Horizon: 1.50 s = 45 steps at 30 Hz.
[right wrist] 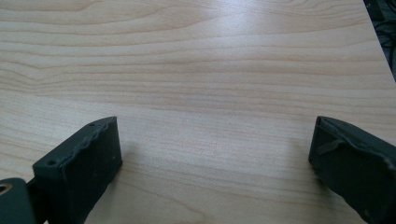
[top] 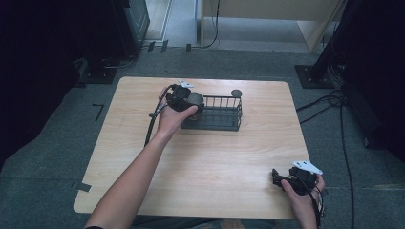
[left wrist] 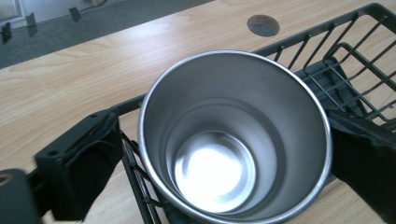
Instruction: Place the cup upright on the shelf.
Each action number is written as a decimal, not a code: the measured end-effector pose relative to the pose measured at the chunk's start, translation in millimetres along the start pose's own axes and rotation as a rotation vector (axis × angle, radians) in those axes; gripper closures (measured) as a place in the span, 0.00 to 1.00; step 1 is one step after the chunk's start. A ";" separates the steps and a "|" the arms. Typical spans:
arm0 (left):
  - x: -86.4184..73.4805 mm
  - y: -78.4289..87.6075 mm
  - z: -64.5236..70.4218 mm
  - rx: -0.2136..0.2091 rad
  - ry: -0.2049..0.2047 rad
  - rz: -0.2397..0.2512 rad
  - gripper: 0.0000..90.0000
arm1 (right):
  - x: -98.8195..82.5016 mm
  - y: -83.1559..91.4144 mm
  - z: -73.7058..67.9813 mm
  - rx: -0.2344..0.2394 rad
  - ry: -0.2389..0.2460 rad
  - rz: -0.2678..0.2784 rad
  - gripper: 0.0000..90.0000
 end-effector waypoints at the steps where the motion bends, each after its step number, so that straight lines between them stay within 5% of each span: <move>1: -0.5 0.1 0.1 -0.004 0.001 -0.003 0.00 | 0.0 0.0 0.1 0.000 0.001 0.000 0.02; 8: -1.4 3.0 -2.1 -0.004 0.001 -0.003 0.00 | -0.1 0.0 0.1 -0.001 0.000 0.000 0.02; 15: 0.4 17.4 -4.5 0.003 0.015 0.047 0.00 | 0.0 0.0 0.1 0.000 0.000 0.000 0.02; 45: -44.7 79.6 -8.7 0.027 0.024 0.151 0.00 | -0.1 0.0 0.0 -0.001 0.000 0.000 0.02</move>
Point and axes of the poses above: each handheld gripper's, and its own axes: y roughly backward along the jaws, x roughly out of its top, z roughly to its right, the point moved 9 cm from there along -y, roughly forward along the jaws, and after that the axes turned 14 degrees about -y, right-handed, at the moved point
